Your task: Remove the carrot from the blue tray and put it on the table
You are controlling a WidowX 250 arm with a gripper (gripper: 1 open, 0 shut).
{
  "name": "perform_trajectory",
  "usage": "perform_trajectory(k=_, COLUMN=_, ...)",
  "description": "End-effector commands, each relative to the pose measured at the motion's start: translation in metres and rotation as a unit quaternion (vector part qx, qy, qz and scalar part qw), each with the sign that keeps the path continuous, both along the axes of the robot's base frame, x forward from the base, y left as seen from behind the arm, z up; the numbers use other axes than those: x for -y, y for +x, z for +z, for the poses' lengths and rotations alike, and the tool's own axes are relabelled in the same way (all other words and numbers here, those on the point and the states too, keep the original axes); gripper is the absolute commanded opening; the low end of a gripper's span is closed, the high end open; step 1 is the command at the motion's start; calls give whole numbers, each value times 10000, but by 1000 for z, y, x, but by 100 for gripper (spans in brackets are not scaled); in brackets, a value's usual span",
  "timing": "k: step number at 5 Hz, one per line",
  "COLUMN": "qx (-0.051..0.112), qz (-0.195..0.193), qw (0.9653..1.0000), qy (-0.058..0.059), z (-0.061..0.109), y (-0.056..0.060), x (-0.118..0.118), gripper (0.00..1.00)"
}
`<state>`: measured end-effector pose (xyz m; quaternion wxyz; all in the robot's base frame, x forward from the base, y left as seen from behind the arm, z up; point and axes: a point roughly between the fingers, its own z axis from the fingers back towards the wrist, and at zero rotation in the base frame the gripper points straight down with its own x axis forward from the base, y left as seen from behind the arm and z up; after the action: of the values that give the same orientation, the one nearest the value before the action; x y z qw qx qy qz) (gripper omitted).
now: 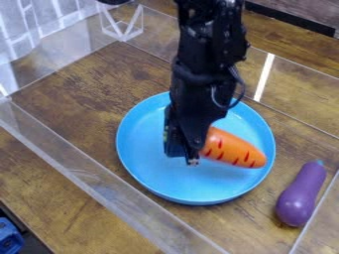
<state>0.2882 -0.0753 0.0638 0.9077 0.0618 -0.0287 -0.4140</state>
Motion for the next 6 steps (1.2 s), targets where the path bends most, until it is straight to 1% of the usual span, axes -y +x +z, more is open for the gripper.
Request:
perform_trajectory(k=1, qx=525, qz=105, qw=9986, qy=-10, z=41, y=20, x=-15, gripper=0)
perform_trajectory(k=2, qx=601, qz=370, qw=9973, qy=179, z=62, y=39, x=-42, gripper=0)
perform_trajectory(k=3, qx=630, qz=772, qw=9945, qy=319, z=77, y=53, x=-74, gripper=0)
perform_trajectory(k=4, qx=607, qz=1152, qw=9908, qy=380, z=81, y=44, x=-110, gripper=0)
perform_trajectory(k=5, qx=578, qz=1278, qw=9892, qy=424, z=78, y=41, x=-138, gripper=0)
perform_trajectory(k=6, qx=536, qz=1181, qw=9902, qy=526, z=69, y=44, x=-149, gripper=0)
